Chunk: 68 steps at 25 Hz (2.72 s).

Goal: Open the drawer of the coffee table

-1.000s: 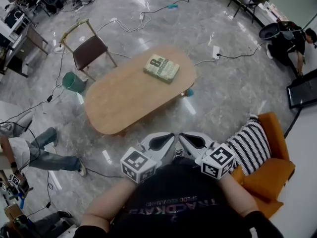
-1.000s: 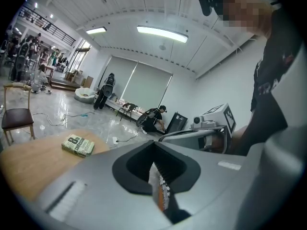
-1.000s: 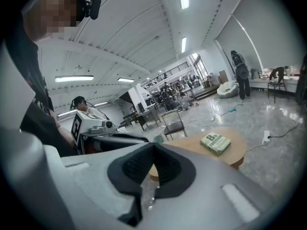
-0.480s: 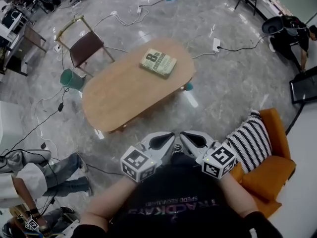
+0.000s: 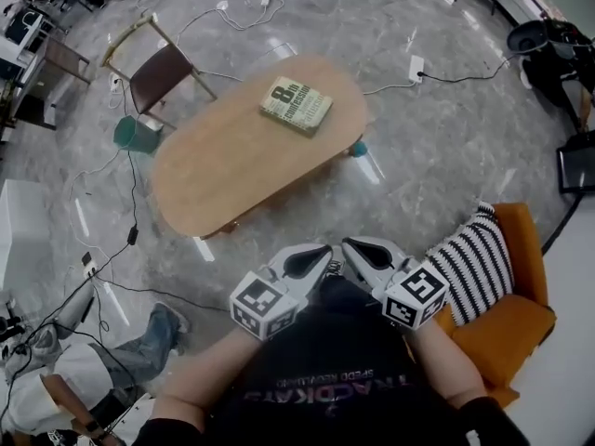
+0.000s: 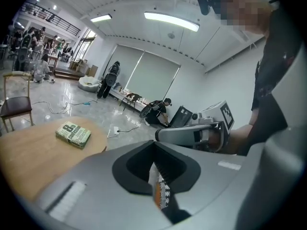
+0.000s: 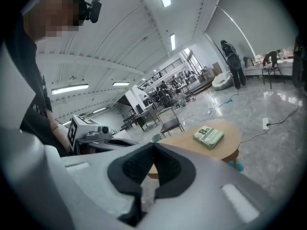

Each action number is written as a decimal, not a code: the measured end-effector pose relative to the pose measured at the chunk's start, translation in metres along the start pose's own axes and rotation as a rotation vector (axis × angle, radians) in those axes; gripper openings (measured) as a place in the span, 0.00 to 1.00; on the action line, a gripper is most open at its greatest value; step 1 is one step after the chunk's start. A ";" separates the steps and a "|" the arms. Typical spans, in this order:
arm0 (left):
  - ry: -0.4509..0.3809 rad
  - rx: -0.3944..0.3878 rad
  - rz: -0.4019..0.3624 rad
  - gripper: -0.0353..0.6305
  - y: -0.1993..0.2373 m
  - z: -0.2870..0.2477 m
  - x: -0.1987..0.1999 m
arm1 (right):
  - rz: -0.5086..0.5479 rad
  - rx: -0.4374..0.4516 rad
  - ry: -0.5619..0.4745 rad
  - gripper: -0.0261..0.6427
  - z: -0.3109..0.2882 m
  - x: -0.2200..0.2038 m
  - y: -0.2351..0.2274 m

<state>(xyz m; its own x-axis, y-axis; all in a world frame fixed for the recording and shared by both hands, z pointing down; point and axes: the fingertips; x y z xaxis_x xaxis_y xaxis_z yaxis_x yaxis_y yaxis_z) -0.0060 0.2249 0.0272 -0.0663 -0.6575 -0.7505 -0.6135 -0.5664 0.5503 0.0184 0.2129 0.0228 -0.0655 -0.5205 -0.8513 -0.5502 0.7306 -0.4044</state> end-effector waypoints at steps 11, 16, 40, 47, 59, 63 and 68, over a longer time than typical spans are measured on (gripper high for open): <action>-0.023 0.005 -0.003 0.05 0.027 -0.017 0.005 | -0.007 -0.069 0.016 0.04 -0.016 0.003 -0.041; -0.032 -0.030 0.015 0.05 0.046 -0.002 0.006 | 0.008 -0.103 0.037 0.04 -0.045 0.008 -0.033; -0.092 0.081 0.088 0.05 0.136 -0.005 -0.014 | 0.040 -0.111 0.123 0.04 -0.104 -0.040 -0.074; -0.098 0.178 0.142 0.05 0.169 -0.058 -0.040 | 0.050 -0.116 0.156 0.04 -0.099 -0.076 -0.144; -0.007 0.235 0.124 0.05 0.209 -0.151 -0.092 | 0.027 -0.110 0.191 0.04 -0.105 -0.137 -0.249; 0.001 0.253 0.105 0.05 0.230 -0.182 -0.106 | 0.041 -0.084 0.191 0.04 -0.114 -0.157 -0.281; -0.013 0.283 0.097 0.05 0.260 -0.225 -0.125 | 0.061 -0.044 0.197 0.04 -0.133 -0.189 -0.321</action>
<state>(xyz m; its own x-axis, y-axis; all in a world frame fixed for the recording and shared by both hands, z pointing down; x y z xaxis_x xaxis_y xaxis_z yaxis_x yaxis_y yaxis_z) 0.0196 0.0481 0.3469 -0.1440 -0.6942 -0.7052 -0.7987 -0.3391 0.4970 0.0967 0.0180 0.3574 -0.2591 -0.5552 -0.7903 -0.5759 0.7457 -0.3351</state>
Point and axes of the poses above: the fingertips, and each gripper's own axes: z backward along the fingers, y to its left, x out of its top, and after that the axes turned 8 degrees about z, right-handed
